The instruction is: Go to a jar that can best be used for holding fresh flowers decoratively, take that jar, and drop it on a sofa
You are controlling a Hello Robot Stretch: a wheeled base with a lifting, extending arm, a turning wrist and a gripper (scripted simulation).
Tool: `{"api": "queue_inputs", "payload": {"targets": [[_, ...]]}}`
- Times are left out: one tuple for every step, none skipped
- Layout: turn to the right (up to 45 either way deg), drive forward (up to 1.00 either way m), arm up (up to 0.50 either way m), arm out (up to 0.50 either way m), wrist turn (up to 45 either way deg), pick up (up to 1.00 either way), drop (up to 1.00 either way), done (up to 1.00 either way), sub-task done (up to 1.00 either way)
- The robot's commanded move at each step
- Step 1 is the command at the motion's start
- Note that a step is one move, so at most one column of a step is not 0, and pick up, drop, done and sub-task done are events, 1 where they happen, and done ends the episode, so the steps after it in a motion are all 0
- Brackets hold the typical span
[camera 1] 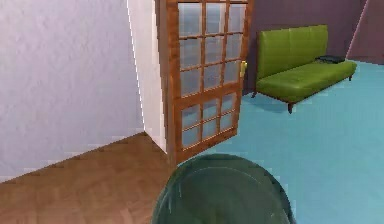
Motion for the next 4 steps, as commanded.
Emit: {"api": "queue_inputs", "payload": {"targets": [[18.0, 0.0, 0.0, 0.0, 0.0, 0.0, 0.0, 0.0, 0.0], [0.0, 0.55, 0.0, 0.0, 0.0, 0.0, 0.0, 0.0, 0.0], [27.0, 0.0, 0.0, 0.0, 0.0, 0.0, 0.0, 0.0, 0.0], [0.0, 1.0, 0.0, 0.0, 0.0, 0.0, 0.0, 0.0, 0.0]]}}
